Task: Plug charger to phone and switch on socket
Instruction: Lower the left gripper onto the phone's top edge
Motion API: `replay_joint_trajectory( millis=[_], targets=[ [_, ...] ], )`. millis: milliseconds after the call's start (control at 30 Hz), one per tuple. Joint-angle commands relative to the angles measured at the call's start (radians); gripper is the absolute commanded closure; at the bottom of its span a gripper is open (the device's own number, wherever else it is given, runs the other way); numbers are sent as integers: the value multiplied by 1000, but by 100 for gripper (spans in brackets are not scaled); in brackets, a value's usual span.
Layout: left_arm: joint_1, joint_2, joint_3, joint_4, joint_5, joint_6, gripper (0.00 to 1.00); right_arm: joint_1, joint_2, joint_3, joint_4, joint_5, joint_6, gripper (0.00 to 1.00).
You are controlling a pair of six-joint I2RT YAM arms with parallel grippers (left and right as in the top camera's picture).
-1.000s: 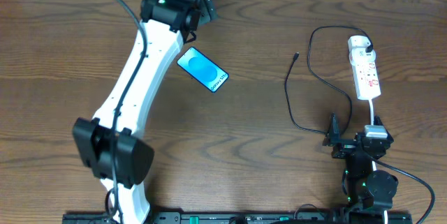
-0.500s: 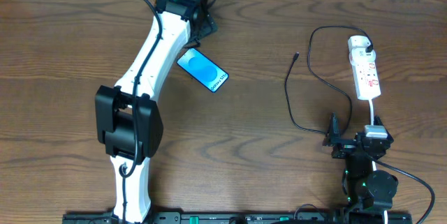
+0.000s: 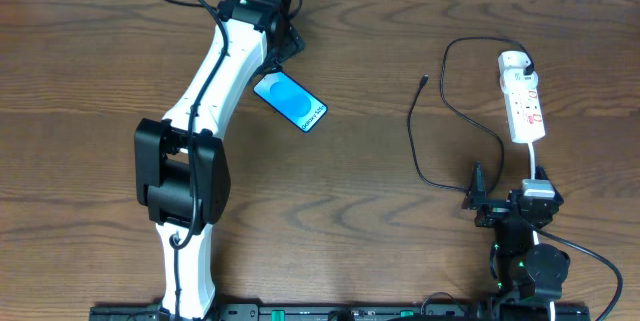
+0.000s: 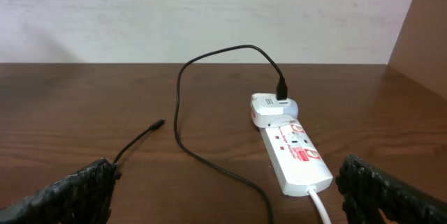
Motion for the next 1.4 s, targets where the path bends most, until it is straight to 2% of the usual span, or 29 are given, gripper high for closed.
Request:
replay_joint_trajectory(
  millis=[0, 533, 767, 1100, 1367],
  targets=[
    [0, 14, -52, 45, 15, -40, 2, 7, -2, -2, -3, -2, -11, 1],
    [-2, 15, -138, 155, 28, -40, 2, 7, -2, -2, -3, -2, -11, 1],
    [-6, 34, -138, 156, 28, -105, 2, 7, -2, -2, -3, -2, -11, 1],
    [-29, 143, -138, 162, 29, -107, 2, 7, -2, -2, -3, -2, -11, 1],
    [-29, 161, -138, 162, 54, -107, 2, 7, -2, -2, -3, -2, -11, 1]
  ],
)
